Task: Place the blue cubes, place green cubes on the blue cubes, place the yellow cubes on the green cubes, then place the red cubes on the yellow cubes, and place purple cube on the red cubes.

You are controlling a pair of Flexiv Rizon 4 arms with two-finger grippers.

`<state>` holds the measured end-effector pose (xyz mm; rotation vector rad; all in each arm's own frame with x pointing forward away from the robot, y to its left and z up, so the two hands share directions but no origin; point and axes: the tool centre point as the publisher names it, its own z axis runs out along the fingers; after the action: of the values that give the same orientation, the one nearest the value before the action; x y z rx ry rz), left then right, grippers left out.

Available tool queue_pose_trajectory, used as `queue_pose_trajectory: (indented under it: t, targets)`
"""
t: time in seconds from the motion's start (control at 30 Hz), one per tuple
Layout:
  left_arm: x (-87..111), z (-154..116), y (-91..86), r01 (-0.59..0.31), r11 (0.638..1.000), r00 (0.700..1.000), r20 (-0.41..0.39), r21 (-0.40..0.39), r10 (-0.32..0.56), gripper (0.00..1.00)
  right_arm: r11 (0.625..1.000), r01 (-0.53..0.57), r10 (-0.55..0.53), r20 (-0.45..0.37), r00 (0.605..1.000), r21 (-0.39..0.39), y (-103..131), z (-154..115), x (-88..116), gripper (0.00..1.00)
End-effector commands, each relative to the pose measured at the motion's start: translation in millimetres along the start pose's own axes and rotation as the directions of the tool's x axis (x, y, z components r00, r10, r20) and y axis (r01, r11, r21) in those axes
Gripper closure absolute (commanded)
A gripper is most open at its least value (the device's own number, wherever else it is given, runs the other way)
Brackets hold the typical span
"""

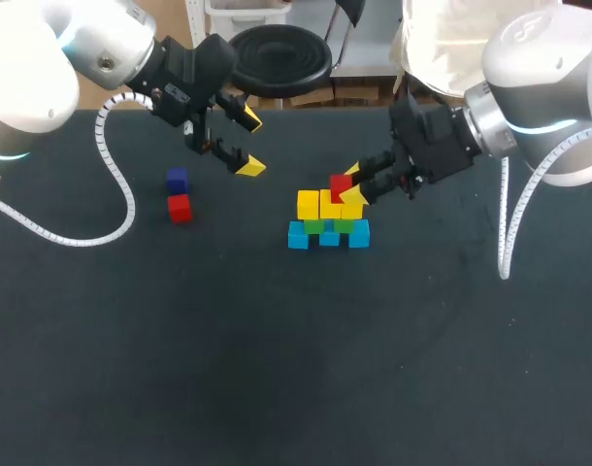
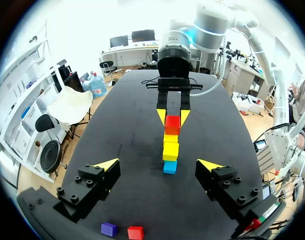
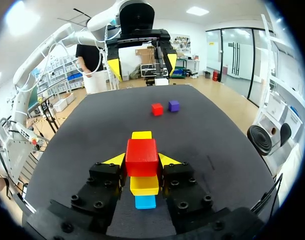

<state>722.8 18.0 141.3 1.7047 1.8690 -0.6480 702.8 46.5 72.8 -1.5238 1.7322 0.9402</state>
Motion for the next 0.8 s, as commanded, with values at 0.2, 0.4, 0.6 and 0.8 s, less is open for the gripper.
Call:
queue_pose_trajectory:
  t: [0.2, 0.4, 0.6, 0.8]
  targets:
    - [1.1, 0.1, 1.0, -0.003, 1.000, 1.000, 0.004, 0.002, 0.003, 0.00, 1.000, 0.004, -0.004, 0.007, 1.000, 0.004, 0.7, -0.7, -1.5, 0.00]
    - [1.1, 0.1, 1.0, -0.003, 1.000, 1.000, 0.004, 0.002, 0.003, 0.00, 1.000, 0.016, -0.016, 0.010, 1.000, 0.019, 2.3, -6.1, -3.8, 0.00]
    - [1.1, 0.1, 1.0, -0.003, 1.000, 1.000, 0.004, 0.002, 0.003, 0.00, 0.999, 0.034, -0.034, 0.000, 0.999, 0.030, 8.2, -18.4, -5.2, 0.00]
    - [1.1, 0.1, 1.0, -0.003, 1.000, 1.000, 0.004, 0.002, 0.003, 0.00, 0.997, 0.073, -0.073, -0.026, 0.997, 0.021, 15.2, -35.3, -7.7, 0.00]
